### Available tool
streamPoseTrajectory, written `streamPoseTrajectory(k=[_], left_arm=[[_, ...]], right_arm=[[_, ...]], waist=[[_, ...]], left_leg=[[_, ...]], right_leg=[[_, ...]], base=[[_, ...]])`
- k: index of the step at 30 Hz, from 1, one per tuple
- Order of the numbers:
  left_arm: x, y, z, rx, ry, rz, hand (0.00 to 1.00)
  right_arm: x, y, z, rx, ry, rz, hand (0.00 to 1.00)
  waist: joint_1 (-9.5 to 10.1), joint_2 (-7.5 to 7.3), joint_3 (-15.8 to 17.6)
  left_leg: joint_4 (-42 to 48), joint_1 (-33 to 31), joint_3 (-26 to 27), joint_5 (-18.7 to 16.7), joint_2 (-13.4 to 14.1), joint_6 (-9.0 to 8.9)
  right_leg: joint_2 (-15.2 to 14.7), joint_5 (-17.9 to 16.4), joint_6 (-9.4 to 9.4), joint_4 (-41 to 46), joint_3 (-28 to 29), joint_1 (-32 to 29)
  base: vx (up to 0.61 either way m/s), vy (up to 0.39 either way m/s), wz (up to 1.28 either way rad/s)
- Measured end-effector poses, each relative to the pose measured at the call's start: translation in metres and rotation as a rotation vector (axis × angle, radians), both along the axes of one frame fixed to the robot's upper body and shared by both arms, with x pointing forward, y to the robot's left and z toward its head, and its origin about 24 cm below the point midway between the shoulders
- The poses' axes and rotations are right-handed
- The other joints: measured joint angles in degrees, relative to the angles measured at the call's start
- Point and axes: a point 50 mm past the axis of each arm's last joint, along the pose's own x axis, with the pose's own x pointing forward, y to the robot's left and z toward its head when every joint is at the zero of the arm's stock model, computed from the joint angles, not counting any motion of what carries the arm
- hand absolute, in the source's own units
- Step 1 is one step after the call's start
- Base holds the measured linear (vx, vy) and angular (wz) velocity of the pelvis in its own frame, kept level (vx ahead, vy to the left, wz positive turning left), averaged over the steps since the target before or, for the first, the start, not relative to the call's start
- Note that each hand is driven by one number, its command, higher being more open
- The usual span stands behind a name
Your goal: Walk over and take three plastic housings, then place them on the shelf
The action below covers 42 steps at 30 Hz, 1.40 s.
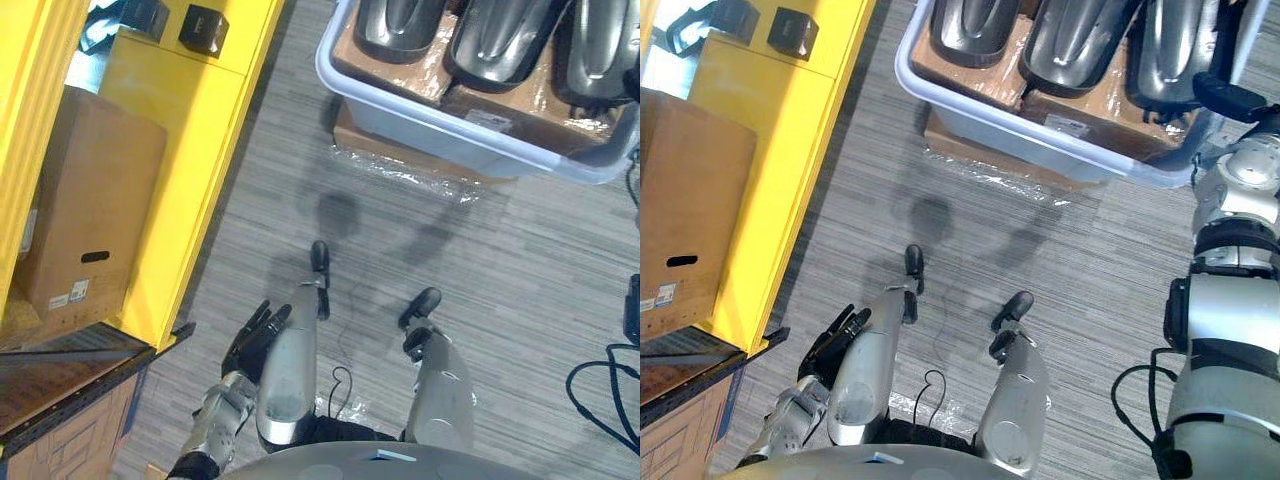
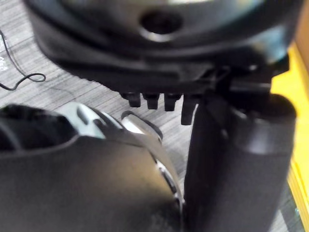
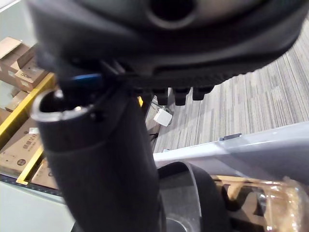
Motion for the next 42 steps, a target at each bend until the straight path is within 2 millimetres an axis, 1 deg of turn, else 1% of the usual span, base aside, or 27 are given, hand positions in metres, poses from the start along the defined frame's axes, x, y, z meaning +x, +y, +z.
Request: streamPoseTrajectory(k=[1, 2, 5, 6, 10, 13, 16, 20, 22, 24, 27, 29, 30, 32, 35, 37, 38, 39, 40, 42], left_arm=[[0.002, -0.001, 0.000, -0.005, -0.005, -0.003, 1.00], [0.004, -0.002, 0.001, -0.016, -0.016, -0.007, 1.00], [0.006, -0.004, 0.002, -0.030, -0.029, -0.007, 1.00], [0.006, -0.004, 0.002, -0.033, -0.033, -0.009, 1.00], [0.007, -0.005, 0.003, -0.051, -0.051, 0.001, 1.00], [0.008, -0.005, 0.004, -0.059, -0.065, 0.005, 1.00], [0.009, -0.005, 0.006, -0.063, -0.079, -0.001, 1.00], [0.010, -0.006, 0.007, -0.072, -0.097, -0.009, 1.00], [0.011, -0.006, 0.008, -0.076, -0.107, -0.004, 1.00], [0.011, -0.005, 0.009, -0.076, -0.109, 0.010, 1.00], [0.011, -0.003, 0.010, -0.075, -0.115, 0.022, 1.00], [0.009, -0.002, 0.010, -0.072, -0.115, 0.027, 1.00], [0.006, 0.005, 0.010, -0.057, -0.109, 0.059, 1.00], [0.006, 0.009, 0.010, -0.040, -0.110, 0.063, 1.00], [0.008, 0.012, 0.014, -0.026, -0.124, 0.076, 1.00], [0.009, 0.015, 0.015, -0.005, -0.113, 0.103, 1.00], [0.009, 0.018, 0.019, 0.011, -0.125, 0.118, 1.00], [0.010, 0.019, 0.022, 0.019, -0.139, 0.123, 1.00], [0.013, 0.022, 0.028, 0.038, -0.173, 0.126, 1.00], [0.020, 0.025, 0.039, 0.059, -0.216, 0.125, 1.00]], right_arm=[[0.000, 0.001, 0.001, -0.005, 0.003, -0.005, 1.00], [0.001, 0.002, 0.002, -0.004, 0.012, -0.012, 1.00], [0.003, 0.004, 0.003, 0.020, 0.023, -0.016, 1.00], [0.006, 0.007, 0.004, 0.041, 0.033, 0.001, 0.00], [0.010, 0.012, 0.008, 0.046, 0.089, 0.005, 0.00], [-0.001, -0.001, 0.016, 0.010, 0.176, -0.036, 0.00], [-0.008, -0.009, 0.018, -0.042, 0.251, -0.084, 0.00], [-0.008, -0.010, 0.016, -0.043, 0.286, -0.093, 0.00], [-0.007, -0.009, 0.014, -0.091, 0.337, -0.104, 0.00], [-0.006, -0.008, 0.013, -0.101, 0.351, -0.090, 0.00], [-0.004, -0.005, 0.009, -0.129, 0.394, -0.093, 0.00], [-0.001, -0.003, 0.002, -0.125, 0.419, -0.089, 0.00], [0.010, 0.012, -0.029, -0.055, 0.448, -0.034, 0.00], [0.012, 0.016, -0.041, -0.018, 0.450, -0.032, 0.00], [0.012, 0.016, -0.039, -0.004, 0.429, -0.032, 0.00], [0.015, 0.024, -0.050, 0.013, 0.412, -0.014, 0.00], [0.015, 0.028, -0.056, -0.008, 0.398, -0.015, 0.00], [0.015, 0.028, -0.057, -0.020, 0.390, -0.016, 0.00], [0.014, 0.028, -0.054, -0.024, 0.354, -0.027, 0.00], [0.011, 0.026, -0.043, -0.041, 0.278, -0.069, 0.00]], waist=[[0.03, 0.26, 0.14], [0.46, 0.33, 0.15], [1.12, 0.52, 0.19], [1.22, 0.57, 0.20], [1.41, 0.58, 0.20], [1.35, 0.58, 0.20], [1.26, 0.58, 0.20], [1.25, 0.56, 0.21], [1.25, 0.53, 0.23], [1.19, 0.49, 0.23], [1.19, -0.04, 0.28], [1.04, -0.33, 0.29], [0.75, -2.16, 0.31], [0.69, -3.05, 0.23], [0.35, -3.81, 0.28], [-0.24, -4.68, 0.29], [-0.45, -5.55, 0.24], [-0.54, -6.04, 0.18], [-0.88, -6.89, 0.12], [-1.92, -7.80, -0.03]], left_leg=[[0.63, -0.59, -0.26, -0.28, 0.09, -0.06], [1.00, -1.57, -0.39, -0.72, 0.28, -0.53], [1.05, -2.40, -0.53, -0.56, 0.25, -0.72], [1.10, -2.87, -0.77, -0.27, 0.24, -0.75], [1.93, -3.73, -1.26, 0.10, 0.26, -0.61], [2.14, -4.04, -1.76, 0.03, 0.19, -1.00], [2.57, -4.46, -1.96, -0.22, 0.70, -1.49], [3.21, -4.46, -2.02, -0.48, 1.44, -1.86], [3.51, -4.46, -2.13, -0.55, 1.78, -1.95], [3.96, -4.46, -2.39, -0.81, 2.19, -2.20], [4.11, -4.38, -2.74, -0.81, 2.54, -2.24], [4.08, -3.91, -3.18, -0.70, 2.69, -2.31], [2.80, -0.26, -2.81, -0.60, 2.73, -2.45], [2.05, 0.84, -2.68, -0.46, 2.75, -2.45], [1.34, 1.66, -2.14, -0.22, 3.08, -2.46], [-1.43, 6.83, -0.90, 0.08, 3.14, -2.61], [-2.93, 10.01, -0.11, 0.12, 3.11, -2.66], [-3.56, 11.28, 0.19, 0.17, 3.08, -2.74], [-5.15, 13.26, 0.51, 0.60, 2.87, -3.03], [-8.98, 16.52, 0.88, 2.19, 2.42, -3.28]], right_leg=[[-0.18, -0.53, -0.22, 0.98, -0.06, -0.57], [-0.34, -1.03, -0.50, 2.12, -0.05, -1.91], [-1.03, -2.13, -1.02, 3.97, -0.05, -3.51], [-1.32, -2.64, -1.06, 5.14, -0.09, -4.33], [-2.28, -4.63, -1.34, 8.43, -0.26, -5.82], [-2.87, -6.13, -1.52, 10.54, -0.58, -6.58], [-2.81, -7.13, -1.71, 11.88, -0.67, -7.36], [-2.71, -7.66, -1.79, 12.61, -1.75, -7.17], [-2.72, -7.65, -1.81, 12.84, -2.59, -6.79], [-2.62, -7.68, -1.86, 12.86, -3.41, -6.26], [-2.24, -7.73, -1.96, 12.75, -3.78, -5.81], [-1.97, -7.72, -1.97, 12.40, -4.41, -4.80], [-1.53, -7.66, -1.95, 10.89, -4.62, -1.20], [-1.23, -7.37, -1.74, 9.90, -4.81, 0.02], [-0.64, -6.46, -1.62, 8.23, -4.94, 0.97], [0.39, -5.29, -1.04, 4.78, -4.78, 5.76], [0.86, -4.97, -0.89, 3.11, -4.44, 8.50], [0.98, -4.92, -0.85, 2.50, -4.33, 9.49], [1.12, -4.82, -0.79, 1.63, -4.27, 10.95], [1.81, -3.90, -0.62, -0.92, -4.56, 13.52]], base=[[-0.05, -0.037, 0.02], [-0.05, -0.041, 0.00], [-0.02, -0.053, 0.01], [0.01, -0.051, 0.06], [0.04, -0.071, 0.07], [0.03, -0.071, 0.07], [0.04, -0.079, -0.02], [0.05, -0.055, -0.05], [0.05, -0.043, -0.04], [0.00, 0.000, 0.00], [0.00, 0.000, 0.00], [-0.02, -0.042, 0.06], [-0.01, -0.052, 0.05], [0.00, -0.023, 0.01], [0.02, 0.002, -0.04], [0.06, 0.013, -0.13], [0.05, 0.007, -0.13], [0.05, -0.007, -0.11], [0.04, -0.012, -0.02], [0.02, -0.011, 0.01]])
